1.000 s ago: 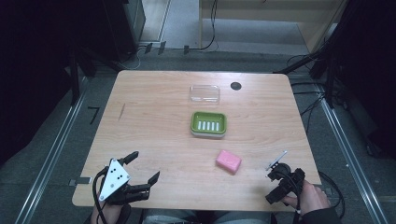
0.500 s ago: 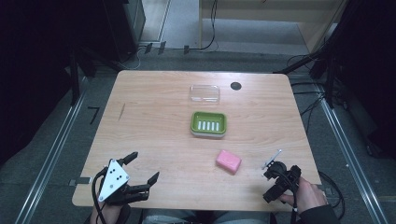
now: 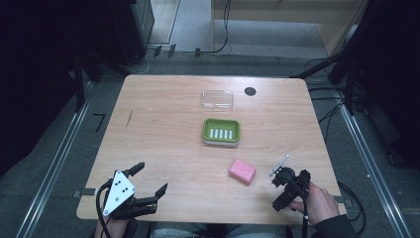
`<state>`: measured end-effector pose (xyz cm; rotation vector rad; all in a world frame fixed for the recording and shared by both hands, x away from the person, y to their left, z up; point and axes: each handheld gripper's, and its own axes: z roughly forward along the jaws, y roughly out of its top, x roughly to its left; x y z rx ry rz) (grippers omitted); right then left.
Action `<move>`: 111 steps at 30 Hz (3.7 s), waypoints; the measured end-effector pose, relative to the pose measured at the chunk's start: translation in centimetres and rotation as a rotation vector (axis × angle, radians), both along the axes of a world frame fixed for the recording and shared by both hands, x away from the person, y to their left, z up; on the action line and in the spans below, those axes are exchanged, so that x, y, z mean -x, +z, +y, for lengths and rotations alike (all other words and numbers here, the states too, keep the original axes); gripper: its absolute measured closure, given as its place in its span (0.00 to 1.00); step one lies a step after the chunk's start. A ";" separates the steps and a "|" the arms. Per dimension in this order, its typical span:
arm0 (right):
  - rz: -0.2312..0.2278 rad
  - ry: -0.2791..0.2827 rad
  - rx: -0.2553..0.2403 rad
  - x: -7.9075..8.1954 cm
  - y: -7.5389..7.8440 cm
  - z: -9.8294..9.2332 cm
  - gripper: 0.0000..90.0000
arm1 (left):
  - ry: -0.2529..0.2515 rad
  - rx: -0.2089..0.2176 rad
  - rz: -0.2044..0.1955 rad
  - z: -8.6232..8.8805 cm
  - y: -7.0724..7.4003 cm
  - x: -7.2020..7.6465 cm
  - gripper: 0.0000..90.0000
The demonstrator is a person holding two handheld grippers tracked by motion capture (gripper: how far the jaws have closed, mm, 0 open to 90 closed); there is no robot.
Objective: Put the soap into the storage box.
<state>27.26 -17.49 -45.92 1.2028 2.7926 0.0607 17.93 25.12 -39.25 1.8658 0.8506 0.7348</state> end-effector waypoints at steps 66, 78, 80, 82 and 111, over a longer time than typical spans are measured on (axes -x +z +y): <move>-0.066 0.251 -0.047 -4.2 2.8 9.3 0.01 | 0.003 -0.009 0.005 0.0 0.0 0.1 0.15; -0.056 0.275 -0.055 -5.2 2.6 10.7 0.01 | 0.002 -0.008 0.004 0.0 0.0 0.1 0.15; -0.052 0.275 -0.050 -5.3 2.5 10.7 0.01 | 0.003 -0.008 0.004 0.0 0.0 0.1 0.15; -0.041 0.273 -0.052 -5.7 2.3 10.9 0.01 | 0.005 -0.005 0.004 0.1 -0.1 0.1 0.15; 0.026 0.299 -0.060 -7.3 0.1 10.5 0.12 | 0.006 -0.005 0.003 0.1 -0.1 0.2 0.15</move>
